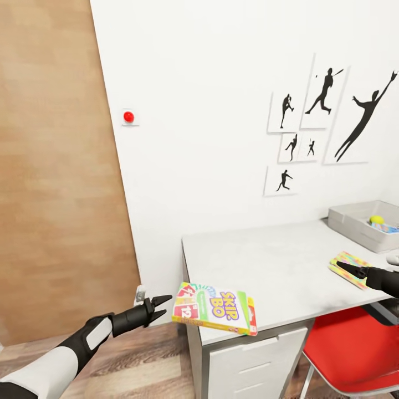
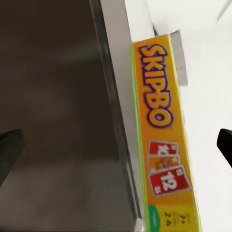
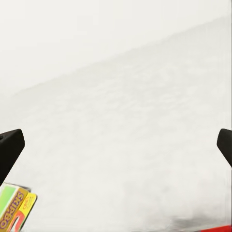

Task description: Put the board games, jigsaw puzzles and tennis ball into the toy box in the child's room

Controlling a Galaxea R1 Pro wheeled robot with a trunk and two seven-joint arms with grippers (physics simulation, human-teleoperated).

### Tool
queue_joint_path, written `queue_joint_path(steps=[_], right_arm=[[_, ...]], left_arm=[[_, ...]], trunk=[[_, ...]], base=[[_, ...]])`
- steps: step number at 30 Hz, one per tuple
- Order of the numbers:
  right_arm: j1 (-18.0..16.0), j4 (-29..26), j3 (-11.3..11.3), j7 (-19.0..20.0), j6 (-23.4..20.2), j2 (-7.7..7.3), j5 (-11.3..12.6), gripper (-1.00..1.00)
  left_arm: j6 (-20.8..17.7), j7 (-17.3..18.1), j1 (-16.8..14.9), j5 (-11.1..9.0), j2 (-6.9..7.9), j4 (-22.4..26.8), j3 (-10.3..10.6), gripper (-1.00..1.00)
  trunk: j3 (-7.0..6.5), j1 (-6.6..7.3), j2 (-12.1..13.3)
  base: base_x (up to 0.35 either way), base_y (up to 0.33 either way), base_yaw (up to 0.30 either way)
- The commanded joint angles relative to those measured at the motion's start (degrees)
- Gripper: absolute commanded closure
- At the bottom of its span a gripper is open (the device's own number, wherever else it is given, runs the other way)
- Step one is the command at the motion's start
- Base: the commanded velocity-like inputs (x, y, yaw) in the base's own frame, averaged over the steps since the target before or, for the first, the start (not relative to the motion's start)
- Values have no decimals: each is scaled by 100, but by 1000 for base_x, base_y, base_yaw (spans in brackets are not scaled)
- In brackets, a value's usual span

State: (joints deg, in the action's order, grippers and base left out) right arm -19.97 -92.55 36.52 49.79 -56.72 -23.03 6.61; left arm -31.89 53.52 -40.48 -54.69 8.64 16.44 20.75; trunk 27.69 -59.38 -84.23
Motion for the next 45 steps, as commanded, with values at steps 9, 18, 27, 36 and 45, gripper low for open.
queue_joint_path(steps=[9, 18, 27, 36, 45], right_arm=[[-7, 0, 4, -5, -41, 0, 34, -100], [-7, -2, 4, 1, -41, 0, 34, -100], [-1, -1, 4, 288, -35, 0, 32, -100], [3, 0, 4, 376, -32, 0, 30, -100], [2, 0, 4, 382, -32, 0, 28, -100]], left_arm=[[-37, -181, -4, -57, -29, 0, 26, -100], [-36, -249, -4, -98, -64, 0, 28, -100], [-36, -242, -4, -112, -69, 6, 27, -100], [-40, -160, -4, -127, -67, 30, 33, -100], [-60, -110, -4, -134, -90, 80, 34, -100]], trunk=[[25, -22, -45], [25, -22, -45], [25, -22, -45], [25, -22, -45], [25, -22, -45]], base=[[0, 0, -226], [0, 0, -51], [0, 0, -2], [0, 0, 0], [0, 0, 0]])
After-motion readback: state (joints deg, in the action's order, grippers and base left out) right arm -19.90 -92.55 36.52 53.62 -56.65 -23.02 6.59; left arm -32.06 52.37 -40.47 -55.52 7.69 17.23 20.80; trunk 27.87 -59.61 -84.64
